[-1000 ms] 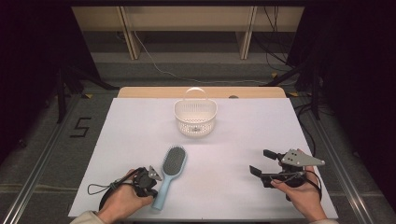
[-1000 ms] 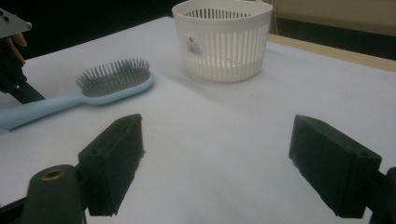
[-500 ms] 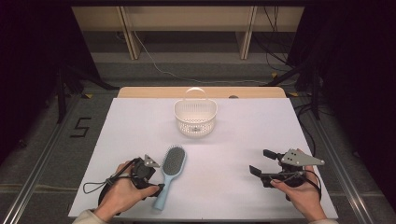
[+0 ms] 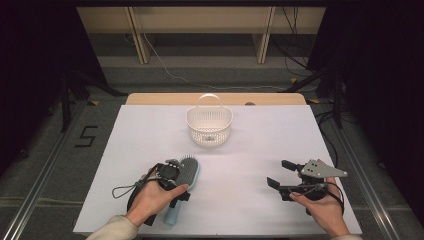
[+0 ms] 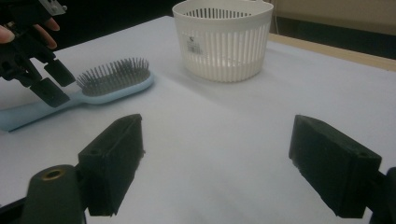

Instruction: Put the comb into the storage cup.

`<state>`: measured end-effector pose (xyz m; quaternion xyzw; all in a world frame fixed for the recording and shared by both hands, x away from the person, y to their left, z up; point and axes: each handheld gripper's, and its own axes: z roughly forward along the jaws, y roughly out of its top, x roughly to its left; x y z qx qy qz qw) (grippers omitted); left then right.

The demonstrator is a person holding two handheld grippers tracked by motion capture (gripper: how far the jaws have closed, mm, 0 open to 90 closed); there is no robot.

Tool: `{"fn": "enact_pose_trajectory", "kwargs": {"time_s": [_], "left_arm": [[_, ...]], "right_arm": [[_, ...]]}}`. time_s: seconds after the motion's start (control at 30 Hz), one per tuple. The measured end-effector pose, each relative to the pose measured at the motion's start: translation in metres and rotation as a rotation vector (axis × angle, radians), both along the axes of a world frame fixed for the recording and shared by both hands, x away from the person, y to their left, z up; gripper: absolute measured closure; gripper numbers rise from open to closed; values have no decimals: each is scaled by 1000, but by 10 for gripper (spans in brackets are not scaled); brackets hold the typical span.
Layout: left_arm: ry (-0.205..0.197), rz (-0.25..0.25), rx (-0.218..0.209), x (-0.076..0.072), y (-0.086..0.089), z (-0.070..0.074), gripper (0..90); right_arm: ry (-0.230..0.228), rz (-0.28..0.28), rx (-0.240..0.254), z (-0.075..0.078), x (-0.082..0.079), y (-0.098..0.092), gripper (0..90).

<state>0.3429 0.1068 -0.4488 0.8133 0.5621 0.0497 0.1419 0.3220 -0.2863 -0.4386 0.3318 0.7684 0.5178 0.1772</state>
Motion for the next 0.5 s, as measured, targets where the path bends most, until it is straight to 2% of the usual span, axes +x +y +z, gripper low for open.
{"fn": "enact_pose_trajectory", "kwargs": {"time_s": [0.1,0.13,0.2,0.33,0.37,0.5], "left_arm": [[9,3,10,0,0,-1,260],[17,2,-6,0,-1,-2,255],[27,3,-7,0,-2,-3,246],[24,13,15,1,-5,-5,238],[40,16,23,2,-7,-6,232],[53,12,42,3,-10,-9,232]], "right_arm": [[3,-1,0,0,0,0,184],[3,0,-2,0,0,0,184],[5,2,-3,0,0,1,184],[3,2,-7,0,0,1,184],[4,2,-5,0,0,2,184],[5,2,-6,0,0,2,184]]}}
